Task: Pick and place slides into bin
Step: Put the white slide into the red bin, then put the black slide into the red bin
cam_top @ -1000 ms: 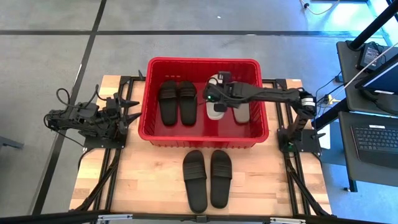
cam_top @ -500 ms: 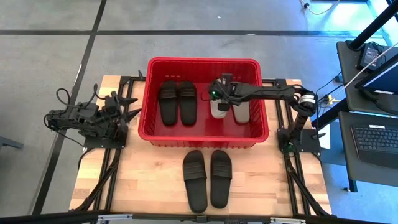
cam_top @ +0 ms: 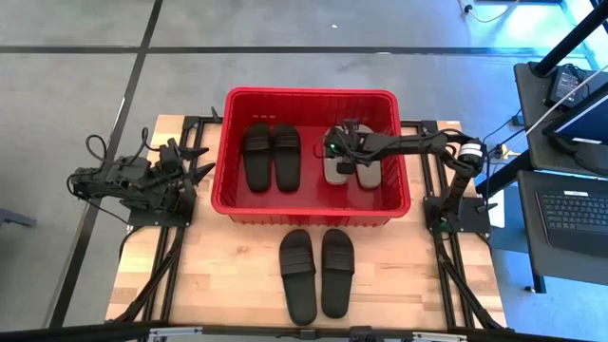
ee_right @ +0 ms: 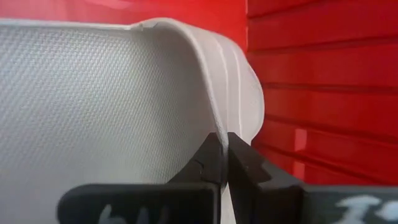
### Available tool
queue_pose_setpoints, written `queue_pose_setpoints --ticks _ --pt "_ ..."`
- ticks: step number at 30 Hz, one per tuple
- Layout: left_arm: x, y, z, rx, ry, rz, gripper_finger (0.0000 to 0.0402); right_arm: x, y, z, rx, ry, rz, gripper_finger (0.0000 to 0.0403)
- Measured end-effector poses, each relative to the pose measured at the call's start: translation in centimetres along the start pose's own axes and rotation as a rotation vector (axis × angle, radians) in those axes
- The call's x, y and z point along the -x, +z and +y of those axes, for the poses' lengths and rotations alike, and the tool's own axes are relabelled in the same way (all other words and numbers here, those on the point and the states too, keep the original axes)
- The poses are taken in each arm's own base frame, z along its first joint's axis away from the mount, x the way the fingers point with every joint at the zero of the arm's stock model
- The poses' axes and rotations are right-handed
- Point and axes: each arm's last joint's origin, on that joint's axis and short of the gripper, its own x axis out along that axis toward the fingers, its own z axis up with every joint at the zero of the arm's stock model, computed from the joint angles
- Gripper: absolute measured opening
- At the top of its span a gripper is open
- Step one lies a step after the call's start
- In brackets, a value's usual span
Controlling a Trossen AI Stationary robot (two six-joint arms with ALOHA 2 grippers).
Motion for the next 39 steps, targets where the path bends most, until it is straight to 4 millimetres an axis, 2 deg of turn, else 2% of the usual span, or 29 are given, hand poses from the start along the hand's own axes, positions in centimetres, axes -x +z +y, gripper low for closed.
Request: queue_pose_setpoints --ticks 10,17,27,39 --pt "0.0 0.0 0.0 0.002 0.001 0.0 0.026 -0.62 -0.89 0.68 0.006 0.005 0.007 0.0017" --pt "0.0 0.0 0.0 0.018 0.0 0.0 0.026 -0.74 -0.95 0.63 -0.002 -0.003 0.012 0.0082" --pt "0.0 0.0 0.0 0.021 0.0 0.0 0.026 -0.8 -0.98 0.67 -0.024 -0.002 0.015 0.0136" --pt "0.0 0.0 0.0 0.021 -0.001 0.0 0.026 -0.79 -0.99 0.69 -0.024 -0.001 0.015 0.0243"
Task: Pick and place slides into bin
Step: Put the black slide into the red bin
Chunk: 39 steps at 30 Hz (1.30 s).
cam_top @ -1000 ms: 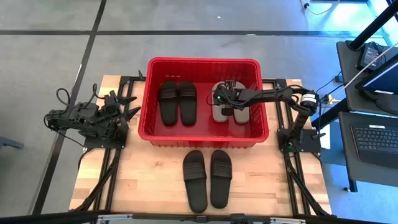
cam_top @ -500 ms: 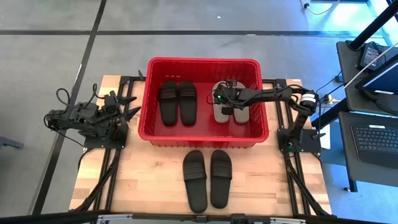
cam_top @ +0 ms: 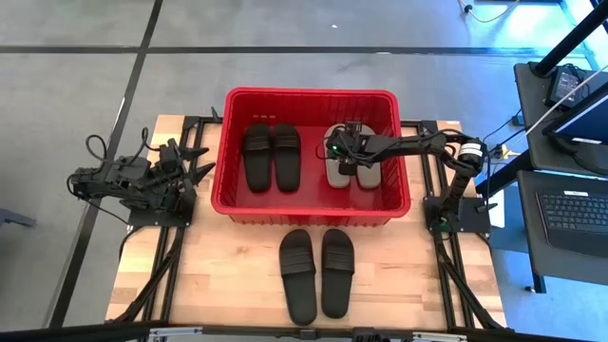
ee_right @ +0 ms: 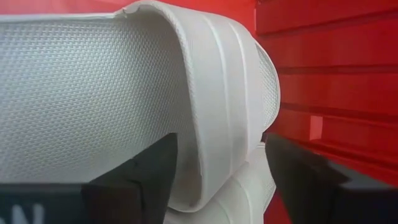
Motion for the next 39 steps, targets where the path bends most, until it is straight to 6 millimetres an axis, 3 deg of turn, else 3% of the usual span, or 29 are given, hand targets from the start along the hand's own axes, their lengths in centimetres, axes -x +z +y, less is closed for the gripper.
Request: queue_pose_setpoints --ticks 13,24,33,39 --pt "0.0 0.0 0.0 0.004 -0.001 0.0 0.026 0.2 0.2 0.1 -0.002 0.106 -0.034 0.0256" --pt "0.0 0.0 0.0 0.004 -0.001 0.0 0.026 2.2 1.7 -1.9 -0.03 0.25 -0.033 0.0256" --pt "0.0 0.0 0.0 0.004 0.0 0.0 0.026 4.9 2.8 -4.1 -0.099 0.398 0.0 0.0256" --pt "0.0 0.0 0.0 0.004 -0.001 0.0 0.026 8.8 4.6 -6.7 -0.136 0.405 -0.018 0.0256"
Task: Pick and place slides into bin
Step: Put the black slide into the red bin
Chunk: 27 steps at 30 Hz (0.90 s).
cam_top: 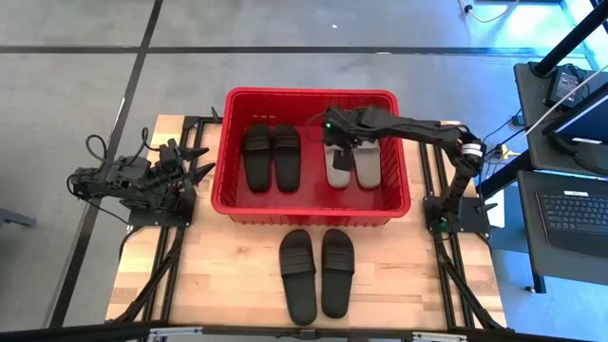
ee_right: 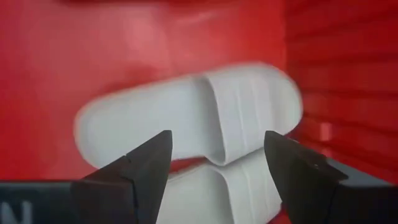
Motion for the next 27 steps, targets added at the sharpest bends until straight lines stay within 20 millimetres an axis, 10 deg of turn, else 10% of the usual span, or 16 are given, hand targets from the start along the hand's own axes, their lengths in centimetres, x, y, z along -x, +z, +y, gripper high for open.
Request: queue_pose_setpoints --ticks 12,27 --pt "0.0 0.0 -0.1 0.0 -0.034 0.007 0.026 11.7 4.8 4.4 -0.075 0.108 -0.344 0.0256" --pt "0.0 -0.1 -0.1 -0.008 -0.032 0.018 0.026 18.7 3.0 18.6 0.001 0.366 -0.42 0.0255"
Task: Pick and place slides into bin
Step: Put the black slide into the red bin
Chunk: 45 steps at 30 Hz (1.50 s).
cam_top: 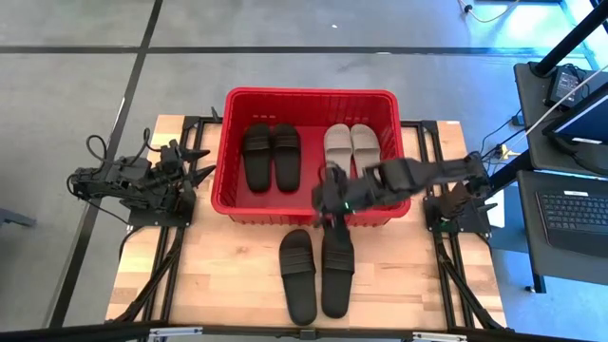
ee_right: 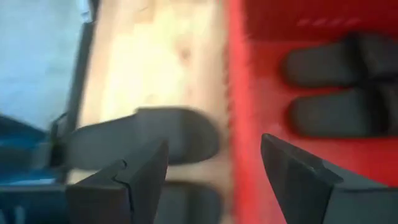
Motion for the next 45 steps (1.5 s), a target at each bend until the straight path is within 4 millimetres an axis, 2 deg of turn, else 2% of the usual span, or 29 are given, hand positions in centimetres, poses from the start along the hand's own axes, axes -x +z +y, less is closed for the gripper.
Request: queue_pose_setpoints --ticks 5,9,13,18,20,25,27,35,39,45 --pt "0.0 0.0 0.0 0.0 0.0 0.0 0.026 1.0 -2.2 5.4 0.044 0.056 0.06 0.0255" --pt "0.0 0.0 0.0 0.034 -0.001 -0.003 0.026 1.1 -4.0 9.1 0.11 -0.053 -0.007 0.0255" --pt "0.0 0.1 -0.1 0.093 -0.015 -0.004 0.026 0.6 -5.3 11.0 0.084 -0.169 -0.086 0.0255" --pt "0.0 0.2 -0.3 0.113 -0.076 0.001 0.026 -1.3 -6.8 12.0 0.084 -0.172 -0.076 0.0255" --pt "0.0 0.4 -0.3 0.129 -0.091 -0.02 0.026 -1.8 -7.7 12.0 0.099 -0.176 -0.045 0.0255" --pt "0.1 1.0 -0.4 0.166 -0.105 -0.075 0.026 0.1 -9.2 11.4 0.081 -0.104 -0.128 0.0255" --pt "0.1 1.2 -0.4 0.175 -0.108 -0.088 0.026 0.2 -10.2 11.0 0.084 -0.077 -0.163 0.0255" --pt "0.1 1.5 -0.6 0.19 -0.155 -0.11 0.026 1.7 -14.7 7.8 0.028 0.079 -0.356 0.0255" --pt "0.1 2.6 -1.3 0.181 -0.285 -0.18 0.026 3.3 -17.1 5.8 -0.015 0.262 -0.504 0.0255" --pt "-0.7 4.5 -3.2 0.154 -0.556 -0.291 0.026 4.5 -22.1 2.8 -0.045 0.548 -0.67 0.0255"
